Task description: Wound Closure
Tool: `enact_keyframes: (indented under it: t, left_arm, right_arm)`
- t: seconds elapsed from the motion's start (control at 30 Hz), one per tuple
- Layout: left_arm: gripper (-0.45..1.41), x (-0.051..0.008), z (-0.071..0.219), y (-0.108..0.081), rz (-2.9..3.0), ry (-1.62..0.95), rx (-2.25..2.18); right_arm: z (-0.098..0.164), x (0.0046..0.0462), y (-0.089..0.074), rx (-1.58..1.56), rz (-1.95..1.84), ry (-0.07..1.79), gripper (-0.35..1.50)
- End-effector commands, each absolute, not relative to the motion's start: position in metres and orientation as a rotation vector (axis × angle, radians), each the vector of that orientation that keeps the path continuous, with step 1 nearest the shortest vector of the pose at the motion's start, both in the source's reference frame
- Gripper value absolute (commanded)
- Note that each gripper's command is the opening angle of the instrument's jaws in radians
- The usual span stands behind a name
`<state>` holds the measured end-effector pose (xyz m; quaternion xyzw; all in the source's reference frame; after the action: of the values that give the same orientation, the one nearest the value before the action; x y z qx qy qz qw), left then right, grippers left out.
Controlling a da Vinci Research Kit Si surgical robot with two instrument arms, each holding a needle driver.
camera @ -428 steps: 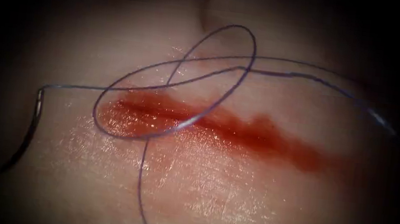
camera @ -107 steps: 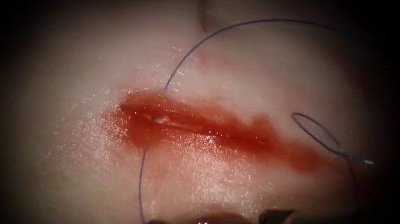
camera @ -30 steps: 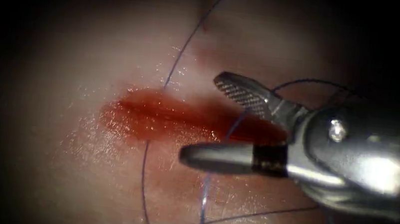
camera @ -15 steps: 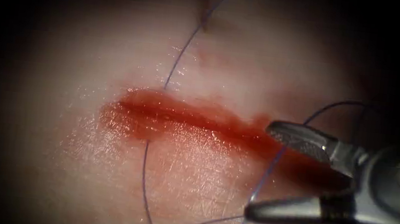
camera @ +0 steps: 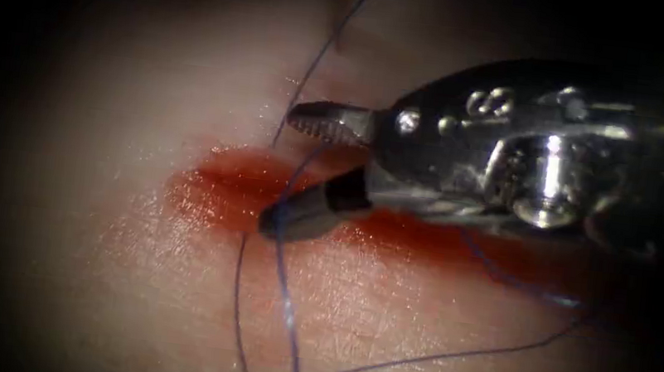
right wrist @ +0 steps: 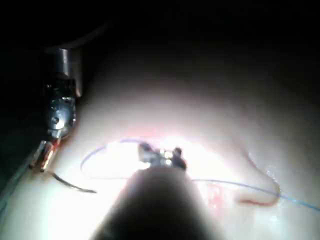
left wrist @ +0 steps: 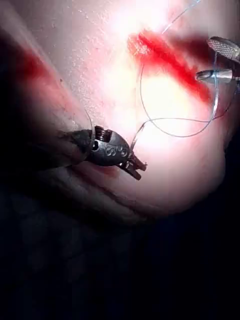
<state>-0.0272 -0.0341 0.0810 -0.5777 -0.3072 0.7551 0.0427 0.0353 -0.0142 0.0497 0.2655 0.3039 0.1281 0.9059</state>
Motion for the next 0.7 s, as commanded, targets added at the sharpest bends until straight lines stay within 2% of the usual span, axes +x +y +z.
enact_keyframes:
  t: [0.03, 0.13, 0.47, 0.5, 0.67, 0.7]
  left_arm:
    - [-0.45, -0.0277, 0.081, -0.035, 2.306, -0.947, -1.766]
    - [-0.45, -0.0276, 0.081, -0.035, 2.310, -0.947, -1.763]
    - [-0.45, -0.0277, 0.082, -0.035, 2.319, -0.944, -1.757]
    - [-0.45, -0.0277, 0.082, -0.035, 2.320, -0.944, -1.757]
    - [-0.45, -0.0277, 0.082, -0.035, 2.320, -0.944, -1.756]
    - [-0.45, -0.0277, 0.082, -0.035, 2.320, -0.943, -1.756]
  right_arm:
    - [0.052, 0.0360, -0.016, 0.559, 0.229, 0.577, 0.94]
    - [0.053, 0.0340, -0.016, 0.618, 0.212, 0.521, 0.94]
    - [0.045, 0.0266, -0.013, 0.766, 0.167, 0.614, 0.98]
    - [0.043, 0.0253, -0.012, 0.788, 0.139, 0.625, 1.04]
    - [0.041, 0.0226, -0.010, 0.819, 0.111, 0.716, 1.14]
    - [0.040, 0.0216, -0.010, 0.837, 0.090, 0.758, 1.23]
